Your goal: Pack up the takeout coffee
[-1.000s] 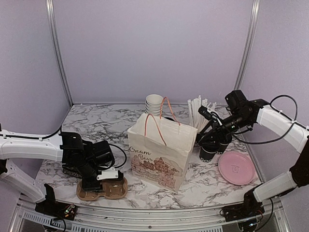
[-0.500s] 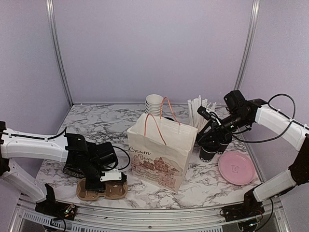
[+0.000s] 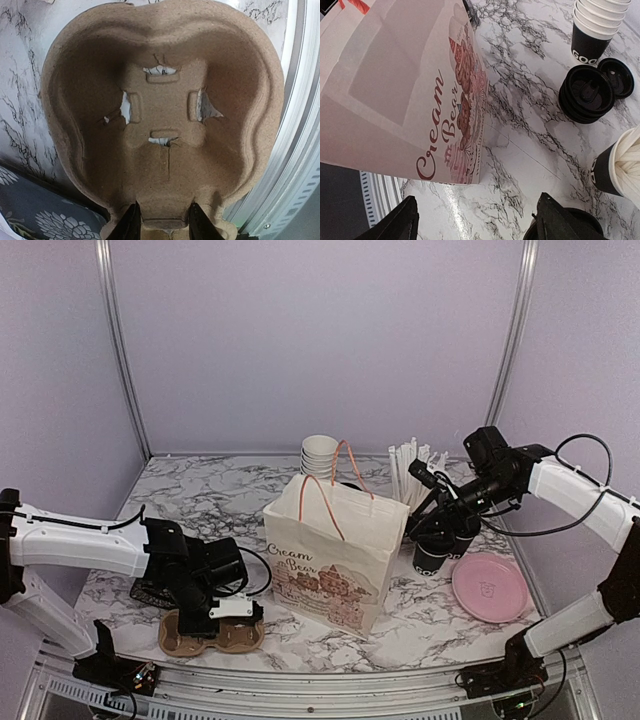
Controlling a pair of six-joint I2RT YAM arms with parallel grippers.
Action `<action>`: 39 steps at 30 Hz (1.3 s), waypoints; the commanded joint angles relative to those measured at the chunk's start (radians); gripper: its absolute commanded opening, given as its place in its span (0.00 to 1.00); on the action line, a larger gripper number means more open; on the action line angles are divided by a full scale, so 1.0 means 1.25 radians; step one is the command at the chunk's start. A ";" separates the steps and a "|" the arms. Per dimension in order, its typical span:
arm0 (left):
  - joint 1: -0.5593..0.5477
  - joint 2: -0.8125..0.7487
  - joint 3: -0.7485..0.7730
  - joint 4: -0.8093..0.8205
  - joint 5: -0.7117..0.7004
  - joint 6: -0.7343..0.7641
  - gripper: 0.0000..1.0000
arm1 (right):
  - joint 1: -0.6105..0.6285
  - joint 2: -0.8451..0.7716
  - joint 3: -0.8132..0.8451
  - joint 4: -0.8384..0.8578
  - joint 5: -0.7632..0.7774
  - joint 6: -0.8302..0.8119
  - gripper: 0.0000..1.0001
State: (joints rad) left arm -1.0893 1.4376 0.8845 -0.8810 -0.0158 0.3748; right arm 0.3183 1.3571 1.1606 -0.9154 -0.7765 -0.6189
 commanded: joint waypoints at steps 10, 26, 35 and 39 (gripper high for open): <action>-0.004 0.015 0.018 -0.002 0.001 -0.009 0.28 | 0.001 -0.016 0.003 0.015 0.000 -0.006 0.78; -0.013 -0.069 0.354 -0.201 -0.004 -0.112 0.23 | 0.001 0.011 0.176 -0.079 0.044 -0.013 0.78; -0.013 -0.157 0.511 -0.265 -0.048 -0.111 0.26 | 0.078 0.063 0.328 -0.091 -0.028 0.021 0.86; -0.013 -0.168 0.596 -0.285 -0.086 -0.107 0.27 | 0.191 0.147 0.393 -0.114 0.064 0.025 0.87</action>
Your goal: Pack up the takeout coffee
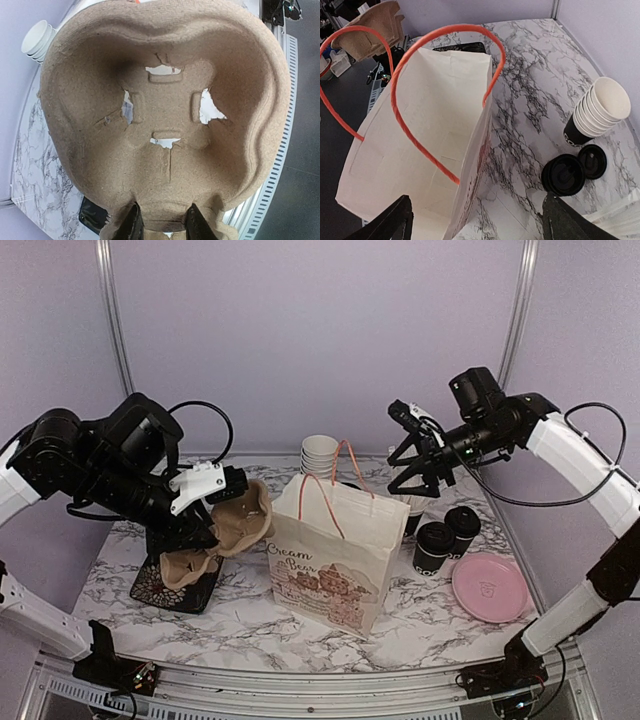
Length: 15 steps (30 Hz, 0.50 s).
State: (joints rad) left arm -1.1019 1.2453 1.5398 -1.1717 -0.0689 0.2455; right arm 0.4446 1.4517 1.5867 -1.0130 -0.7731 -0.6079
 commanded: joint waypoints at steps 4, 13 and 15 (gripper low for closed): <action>-0.003 -0.003 0.211 -0.068 -0.094 0.026 0.30 | 0.128 0.128 0.106 -0.036 0.106 0.044 0.86; 0.000 0.042 0.302 0.143 -0.077 0.170 0.30 | 0.134 0.210 0.192 -0.043 0.072 0.107 0.33; 0.000 0.052 0.291 0.211 -0.060 0.189 0.29 | 0.146 0.212 0.197 -0.054 0.039 0.097 0.25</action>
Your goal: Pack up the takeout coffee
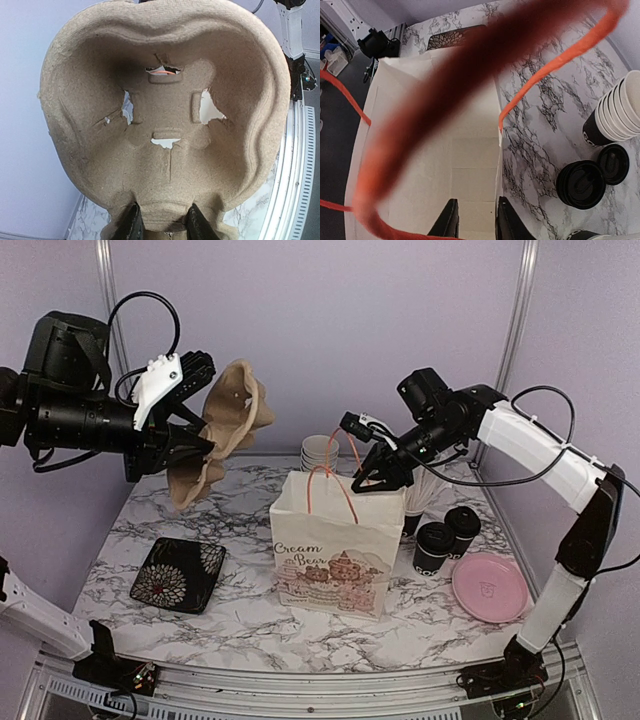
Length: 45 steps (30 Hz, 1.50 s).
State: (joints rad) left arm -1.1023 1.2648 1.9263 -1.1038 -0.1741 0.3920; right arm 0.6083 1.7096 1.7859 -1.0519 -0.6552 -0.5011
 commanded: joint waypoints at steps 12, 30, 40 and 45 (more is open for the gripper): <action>0.030 0.063 -0.135 0.458 0.216 0.091 0.29 | 0.107 0.015 0.050 -0.071 -0.134 -0.037 0.10; 0.053 0.049 -0.369 0.664 0.464 -0.060 0.29 | 0.109 0.011 0.039 -0.079 -0.177 -0.052 0.07; 0.064 0.044 -0.433 0.629 0.486 -0.072 0.29 | 0.109 0.002 0.024 -0.073 -0.164 -0.052 0.03; 0.071 0.058 -0.431 0.579 0.476 -0.064 0.29 | 0.108 0.001 0.022 -0.072 -0.164 -0.051 0.14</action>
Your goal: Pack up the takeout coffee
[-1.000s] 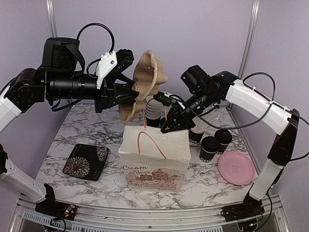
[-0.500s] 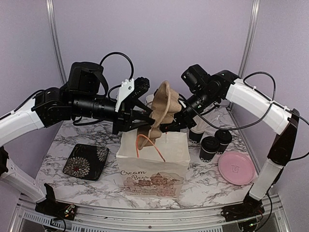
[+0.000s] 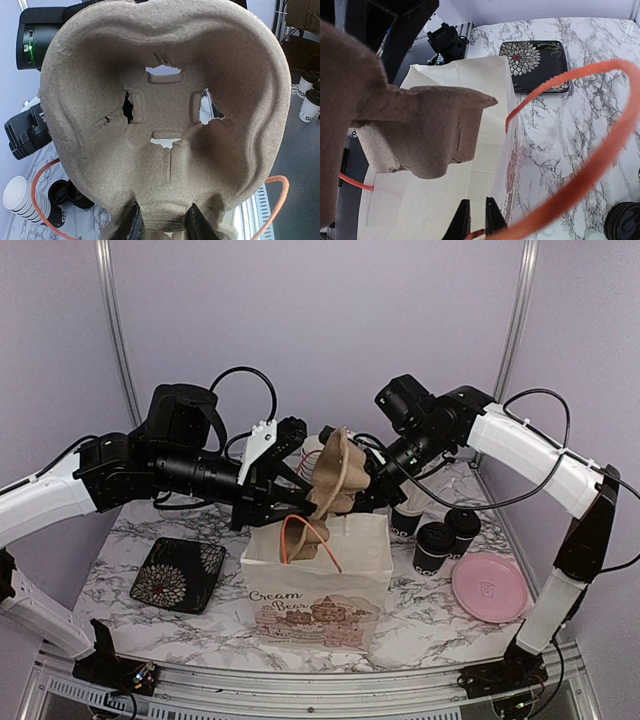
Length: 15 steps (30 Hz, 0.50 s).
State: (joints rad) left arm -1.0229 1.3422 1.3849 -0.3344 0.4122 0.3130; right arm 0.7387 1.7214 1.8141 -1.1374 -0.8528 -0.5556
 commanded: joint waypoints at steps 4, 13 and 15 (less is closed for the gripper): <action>0.007 0.001 0.016 -0.087 0.001 0.000 0.29 | -0.012 -0.026 0.000 -0.013 0.009 -0.019 0.30; 0.005 0.020 0.053 -0.191 -0.058 -0.016 0.29 | -0.105 -0.081 0.008 -0.102 -0.062 -0.118 0.54; 0.004 0.025 0.062 -0.204 -0.076 -0.019 0.29 | -0.116 -0.097 -0.003 -0.105 -0.063 -0.128 0.56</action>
State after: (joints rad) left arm -1.0180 1.3632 1.4132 -0.5217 0.3626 0.3058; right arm 0.6239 1.6608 1.8130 -1.2118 -0.8856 -0.6491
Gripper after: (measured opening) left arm 0.294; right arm 0.545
